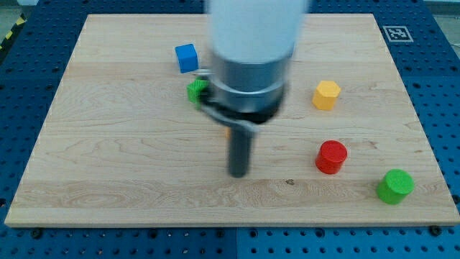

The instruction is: Place the green star diagonally to the red star

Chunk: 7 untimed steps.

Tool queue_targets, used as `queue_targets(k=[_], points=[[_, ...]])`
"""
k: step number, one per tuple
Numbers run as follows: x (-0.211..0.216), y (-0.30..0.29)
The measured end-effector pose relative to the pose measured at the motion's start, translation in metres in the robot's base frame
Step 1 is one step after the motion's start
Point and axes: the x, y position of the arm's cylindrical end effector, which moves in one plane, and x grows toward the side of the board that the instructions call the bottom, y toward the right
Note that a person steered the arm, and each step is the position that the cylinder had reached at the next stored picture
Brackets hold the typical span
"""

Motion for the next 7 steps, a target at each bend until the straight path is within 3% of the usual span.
queue_targets(k=[1, 2, 3, 5, 7], points=[[-0.057, -0.025], [-0.078, -0.025], [-0.078, -0.017], [-0.072, 0.063], [-0.045, 0.086]])
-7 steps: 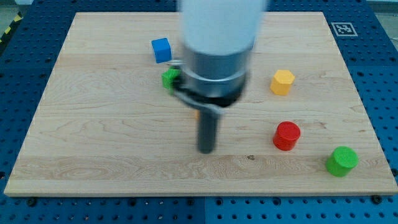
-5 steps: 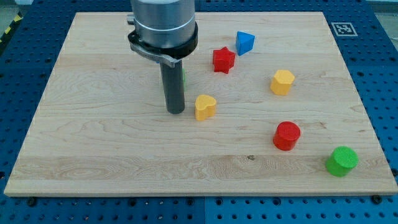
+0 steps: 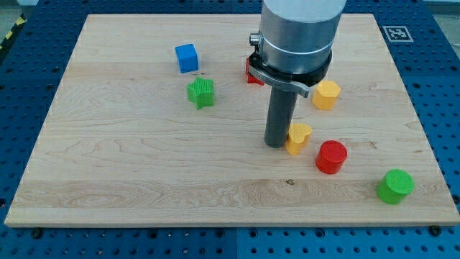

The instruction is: Place the green star diagonally to the red star

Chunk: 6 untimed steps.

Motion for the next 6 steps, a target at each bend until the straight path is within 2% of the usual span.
queue_targets(k=[2, 4, 6], points=[[0.009, 0.02], [-0.022, 0.016], [-0.01, 0.051]])
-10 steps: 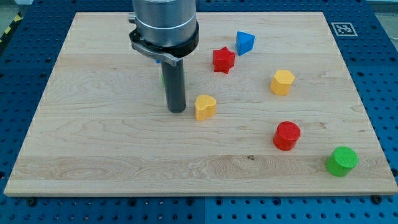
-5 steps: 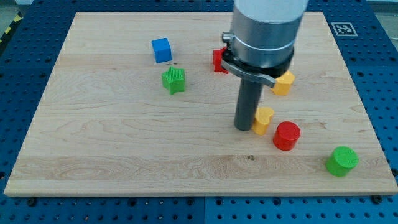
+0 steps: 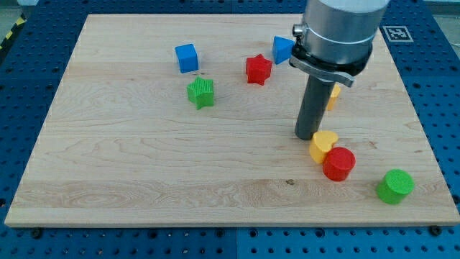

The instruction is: Place the green star diagonally to the red star

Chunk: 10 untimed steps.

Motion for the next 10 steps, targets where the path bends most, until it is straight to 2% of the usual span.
queue_targets(k=[1, 3, 4, 5, 6, 8, 10], points=[[0.01, -0.001], [-0.002, -0.164], [-0.044, -0.228], [-0.1, -0.258], [-0.11, -0.242], [-0.072, -0.154], [-0.072, -0.112]])
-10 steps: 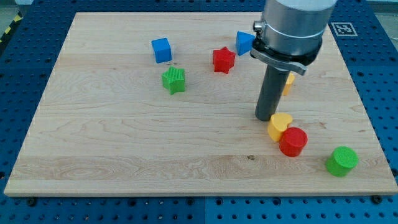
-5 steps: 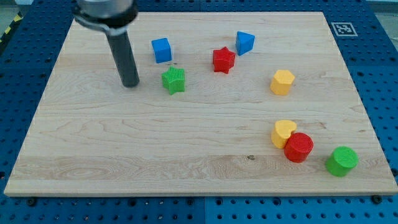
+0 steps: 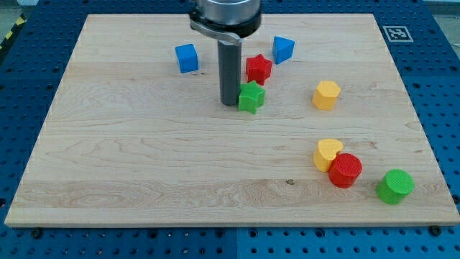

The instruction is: Place the green star diagonally to the red star

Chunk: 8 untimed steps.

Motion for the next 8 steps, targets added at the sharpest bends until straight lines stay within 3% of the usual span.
queue_targets(k=[2, 4, 6, 8], points=[[-0.019, 0.008], [0.013, 0.096], [0.063, 0.135], [0.067, 0.156]])
